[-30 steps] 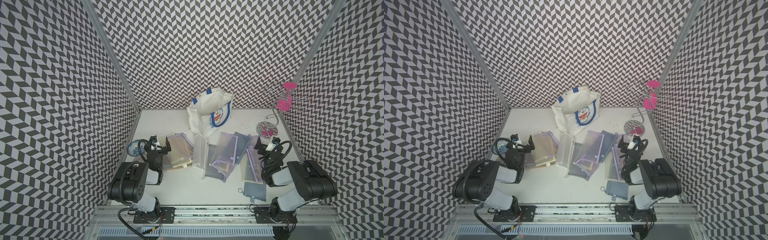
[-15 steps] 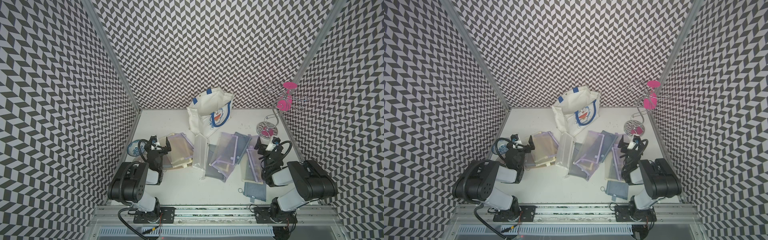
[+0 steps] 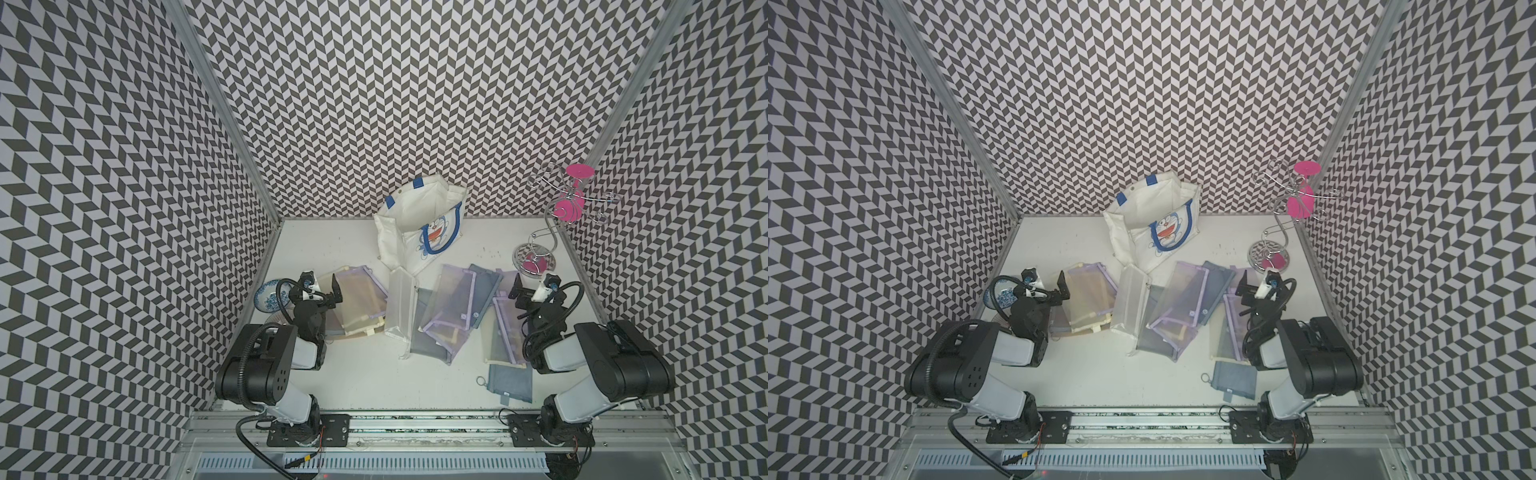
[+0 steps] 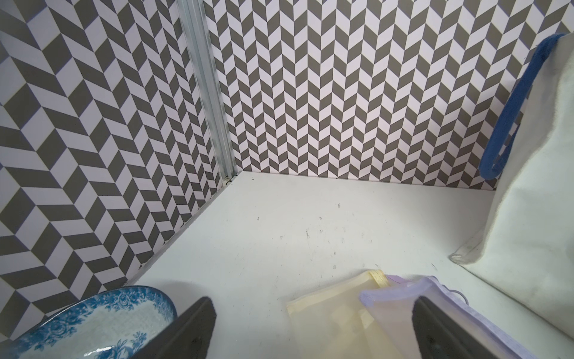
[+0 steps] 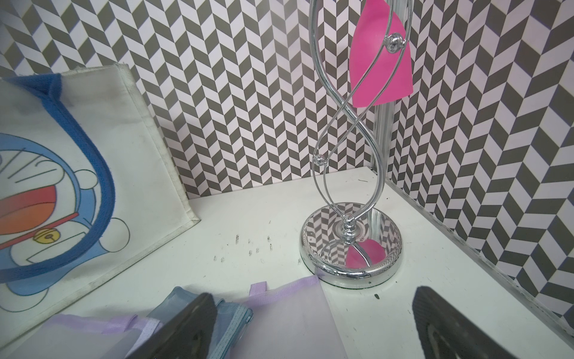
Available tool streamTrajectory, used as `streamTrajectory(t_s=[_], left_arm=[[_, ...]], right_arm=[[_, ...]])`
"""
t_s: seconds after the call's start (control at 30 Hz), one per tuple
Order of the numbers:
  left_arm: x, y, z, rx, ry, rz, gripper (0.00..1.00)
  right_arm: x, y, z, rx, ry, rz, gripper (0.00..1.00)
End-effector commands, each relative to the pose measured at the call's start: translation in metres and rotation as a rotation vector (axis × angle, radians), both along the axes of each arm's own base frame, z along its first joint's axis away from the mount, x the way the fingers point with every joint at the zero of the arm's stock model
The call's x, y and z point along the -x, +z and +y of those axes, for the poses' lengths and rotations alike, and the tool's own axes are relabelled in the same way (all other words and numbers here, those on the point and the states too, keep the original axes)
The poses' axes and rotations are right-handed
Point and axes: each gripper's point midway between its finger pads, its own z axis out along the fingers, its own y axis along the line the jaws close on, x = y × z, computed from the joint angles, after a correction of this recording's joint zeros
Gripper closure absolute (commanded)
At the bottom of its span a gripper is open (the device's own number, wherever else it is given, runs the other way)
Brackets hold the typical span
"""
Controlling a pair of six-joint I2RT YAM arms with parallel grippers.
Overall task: Put the pencil pouch into the canvas bag
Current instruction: Pick up the pencil pouch.
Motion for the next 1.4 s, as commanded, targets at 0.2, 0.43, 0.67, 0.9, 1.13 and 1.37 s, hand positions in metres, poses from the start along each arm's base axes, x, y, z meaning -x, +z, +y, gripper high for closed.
streamTrajectory(t_s=[0.2,0.43,0.67,0.9,1.13,1.37], left_arm=[[-0.004,0.007,0.001,0.008,-0.002,-0.022,0.01],[-0.005,0.007,0.001,0.009,-0.003,-0.018,0.01],[-0.005,0.007,0.001,0.010,-0.003,-0.020,0.01],[-0.002,0.019,0.012,0.029,0.060,-0.016,0.01],[0.010,0.056,0.035,0.162,0.236,0.017,0.01],[0.007,0.119,-0.026,0.430,0.040,0.133,0.01]], right_arm=[[-0.002,0.015,0.001,0.002,-0.005,-0.054,0.01],[-0.002,0.015,0.001,0.002,-0.005,-0.053,0.01],[-0.003,0.014,0.001,0.002,-0.004,-0.051,0.01],[0.012,0.040,0.002,0.016,-0.011,-0.110,0.01],[0.004,0.054,0.009,-0.098,-0.024,0.086,0.01],[0.016,0.061,0.063,-0.178,0.271,0.205,0.01]])
